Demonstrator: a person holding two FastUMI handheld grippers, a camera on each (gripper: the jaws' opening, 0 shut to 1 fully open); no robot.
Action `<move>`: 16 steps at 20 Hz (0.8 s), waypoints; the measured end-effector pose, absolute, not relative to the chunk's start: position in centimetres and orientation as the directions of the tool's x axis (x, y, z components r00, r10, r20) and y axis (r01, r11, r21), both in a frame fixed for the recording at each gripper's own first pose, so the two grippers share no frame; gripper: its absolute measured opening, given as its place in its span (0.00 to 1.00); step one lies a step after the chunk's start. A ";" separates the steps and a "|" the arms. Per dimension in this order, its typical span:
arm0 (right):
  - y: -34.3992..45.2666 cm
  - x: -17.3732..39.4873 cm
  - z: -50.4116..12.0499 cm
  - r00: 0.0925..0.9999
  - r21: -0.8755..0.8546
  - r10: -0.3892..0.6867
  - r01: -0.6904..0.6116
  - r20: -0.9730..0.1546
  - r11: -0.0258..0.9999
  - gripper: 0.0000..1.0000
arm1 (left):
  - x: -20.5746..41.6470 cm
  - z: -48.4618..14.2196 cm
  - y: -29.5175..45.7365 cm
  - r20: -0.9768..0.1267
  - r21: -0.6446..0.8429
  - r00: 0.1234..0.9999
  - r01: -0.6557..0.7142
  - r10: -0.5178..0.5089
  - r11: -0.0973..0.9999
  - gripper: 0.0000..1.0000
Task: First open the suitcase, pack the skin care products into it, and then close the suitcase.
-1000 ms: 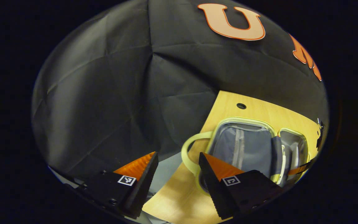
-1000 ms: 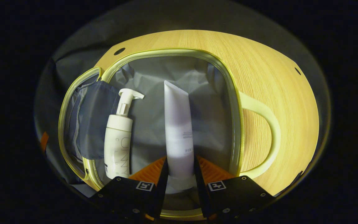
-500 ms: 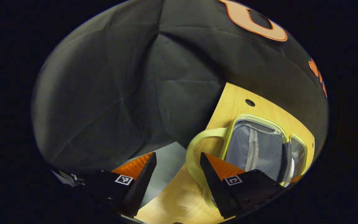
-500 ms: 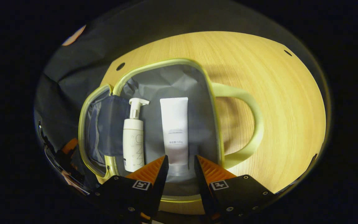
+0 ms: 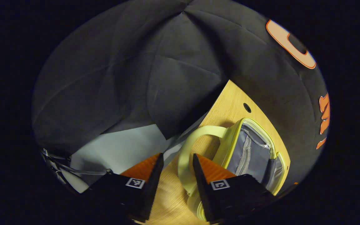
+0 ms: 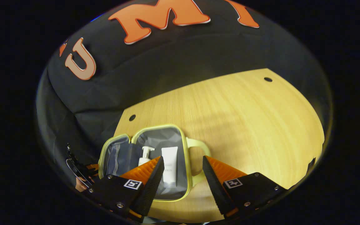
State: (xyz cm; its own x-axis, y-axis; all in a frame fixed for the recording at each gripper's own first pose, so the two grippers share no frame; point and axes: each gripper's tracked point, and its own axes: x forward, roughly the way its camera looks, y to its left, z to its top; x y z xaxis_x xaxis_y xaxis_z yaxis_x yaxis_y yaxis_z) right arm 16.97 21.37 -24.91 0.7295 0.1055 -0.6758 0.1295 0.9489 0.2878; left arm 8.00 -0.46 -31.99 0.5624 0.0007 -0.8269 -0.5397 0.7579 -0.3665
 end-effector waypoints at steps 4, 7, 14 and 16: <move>16.8 18.4 -19.5 0.852 0.198 -0.005 0.127 -0.523 0.972 0.89 | 9.1 -32.9 -1.1 -0.829 -0.424 0.557 -0.564 -0.053 0.708 0.19; 13.7 18.3 -17.7 0.877 0.133 -0.065 0.145 -0.477 0.981 0.91 | 8.9 -30.0 -0.8 -0.800 -0.406 0.600 -0.509 -0.026 0.759 0.08; 9.4 17.8 -16.1 0.905 0.061 -0.110 0.148 -0.411 0.987 0.92 | 9.3 -20.2 -2.5 -0.701 -0.207 0.704 -0.353 0.114 0.912 0.07; 9.0 18.0 -15.5 0.916 0.046 -0.091 0.118 -0.391 0.992 0.92 | 9.5 -16.8 -3.6 -0.664 -0.175 0.736 -0.326 0.133 0.929 0.07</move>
State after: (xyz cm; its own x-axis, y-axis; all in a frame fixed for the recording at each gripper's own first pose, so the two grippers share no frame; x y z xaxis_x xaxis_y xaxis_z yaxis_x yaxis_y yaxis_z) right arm 17.98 9.04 -15.49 0.9158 -0.0909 -0.3912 0.1180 0.9920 0.0458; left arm 9.49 -3.61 -16.84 0.7358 0.1326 -0.6641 -0.3256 0.9291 -0.1753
